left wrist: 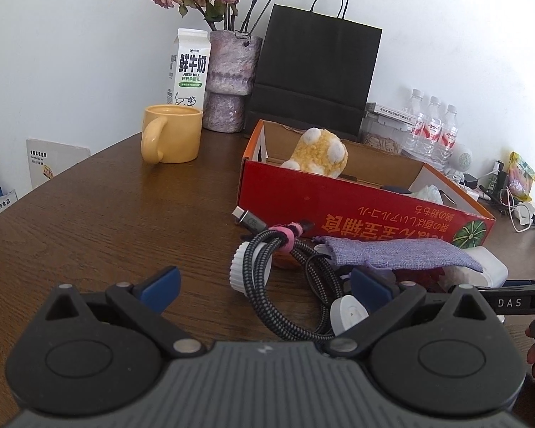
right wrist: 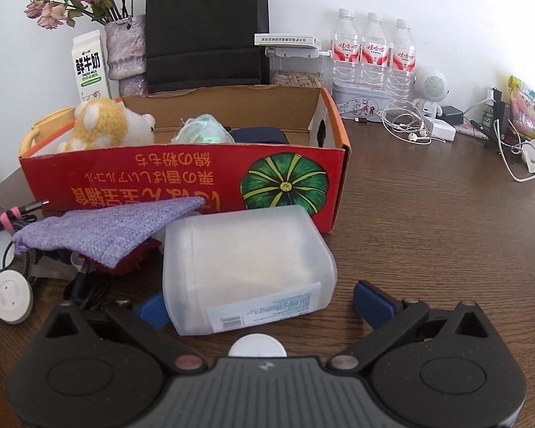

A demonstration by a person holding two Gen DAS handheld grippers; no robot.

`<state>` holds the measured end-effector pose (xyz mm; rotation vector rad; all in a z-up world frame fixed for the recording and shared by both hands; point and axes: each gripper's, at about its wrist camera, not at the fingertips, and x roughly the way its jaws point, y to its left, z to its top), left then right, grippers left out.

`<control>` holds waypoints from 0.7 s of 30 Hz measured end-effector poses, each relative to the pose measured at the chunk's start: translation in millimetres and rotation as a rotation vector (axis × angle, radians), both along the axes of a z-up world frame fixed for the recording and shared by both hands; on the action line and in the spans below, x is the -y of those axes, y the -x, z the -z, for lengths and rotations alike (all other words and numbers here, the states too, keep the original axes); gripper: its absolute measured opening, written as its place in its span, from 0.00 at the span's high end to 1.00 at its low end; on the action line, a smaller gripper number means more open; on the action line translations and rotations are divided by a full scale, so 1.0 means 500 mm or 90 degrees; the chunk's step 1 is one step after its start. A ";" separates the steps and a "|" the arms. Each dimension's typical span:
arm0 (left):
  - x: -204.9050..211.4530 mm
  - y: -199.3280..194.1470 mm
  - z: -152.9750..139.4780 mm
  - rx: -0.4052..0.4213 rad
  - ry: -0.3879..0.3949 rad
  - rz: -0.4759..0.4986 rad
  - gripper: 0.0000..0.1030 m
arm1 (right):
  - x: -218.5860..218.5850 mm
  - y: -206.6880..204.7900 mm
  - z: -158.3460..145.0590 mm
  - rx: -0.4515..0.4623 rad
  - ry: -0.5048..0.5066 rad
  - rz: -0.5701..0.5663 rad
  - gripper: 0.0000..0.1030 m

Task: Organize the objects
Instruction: 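Grasp the white plastic container with the right gripper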

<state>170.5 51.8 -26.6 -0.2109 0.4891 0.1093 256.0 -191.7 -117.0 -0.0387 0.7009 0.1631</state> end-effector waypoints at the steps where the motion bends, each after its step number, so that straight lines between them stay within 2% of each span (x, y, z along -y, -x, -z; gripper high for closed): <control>1: 0.000 -0.001 0.000 -0.001 0.001 0.000 0.00 | 0.000 -0.002 0.000 0.000 0.000 0.001 0.00; 11: -0.003 -0.004 0.002 -0.012 0.005 -0.005 0.00 | -0.001 -0.012 0.001 0.002 -0.003 0.010 0.00; 13: -0.005 -0.005 0.003 -0.015 0.006 -0.005 0.00 | 0.001 -0.008 -0.002 0.011 -0.007 0.013 0.08; 14: -0.005 -0.005 0.003 -0.015 0.007 -0.005 0.00 | 0.003 -0.005 -0.004 0.019 -0.014 0.013 0.17; 18: -0.005 -0.006 0.003 -0.017 0.008 -0.006 0.00 | 0.019 0.009 -0.011 0.041 -0.049 0.023 0.19; 21: -0.008 -0.007 0.005 -0.020 0.011 -0.009 0.00 | 0.022 0.040 -0.027 0.106 -0.048 0.039 0.20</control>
